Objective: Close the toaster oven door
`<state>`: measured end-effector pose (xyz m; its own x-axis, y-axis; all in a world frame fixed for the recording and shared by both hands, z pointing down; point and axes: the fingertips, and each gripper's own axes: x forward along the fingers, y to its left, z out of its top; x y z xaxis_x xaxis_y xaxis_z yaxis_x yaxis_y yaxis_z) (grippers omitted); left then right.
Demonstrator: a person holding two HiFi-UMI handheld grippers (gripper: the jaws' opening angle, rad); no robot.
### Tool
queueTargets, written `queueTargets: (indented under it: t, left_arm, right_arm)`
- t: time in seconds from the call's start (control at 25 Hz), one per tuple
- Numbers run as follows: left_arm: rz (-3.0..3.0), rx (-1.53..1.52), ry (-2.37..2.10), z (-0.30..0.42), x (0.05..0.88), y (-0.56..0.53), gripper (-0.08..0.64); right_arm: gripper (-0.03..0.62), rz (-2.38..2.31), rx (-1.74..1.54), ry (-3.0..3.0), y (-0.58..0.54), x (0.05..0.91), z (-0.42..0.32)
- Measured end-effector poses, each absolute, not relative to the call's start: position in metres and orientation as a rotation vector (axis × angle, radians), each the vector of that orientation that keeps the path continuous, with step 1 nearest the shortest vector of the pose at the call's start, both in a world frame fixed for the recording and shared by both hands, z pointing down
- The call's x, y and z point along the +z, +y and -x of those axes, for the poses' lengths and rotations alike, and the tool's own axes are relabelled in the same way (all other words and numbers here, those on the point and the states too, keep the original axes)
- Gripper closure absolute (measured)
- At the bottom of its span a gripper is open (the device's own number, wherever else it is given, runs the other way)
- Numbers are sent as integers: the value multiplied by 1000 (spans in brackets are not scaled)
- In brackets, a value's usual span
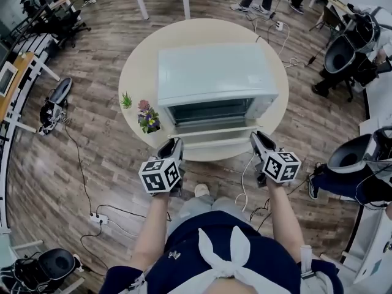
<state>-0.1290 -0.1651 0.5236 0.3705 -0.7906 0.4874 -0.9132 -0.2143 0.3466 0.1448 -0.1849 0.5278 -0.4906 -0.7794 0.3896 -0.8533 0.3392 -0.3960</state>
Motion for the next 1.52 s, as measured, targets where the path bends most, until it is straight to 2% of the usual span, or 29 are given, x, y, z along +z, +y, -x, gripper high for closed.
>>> queueTargets:
  t: [1.52]
  left_arm:
    - [-2082,207,-1511,134,499,-206,460]
  right_arm:
    - [503,-1543,904,-2491,-226,504,-142]
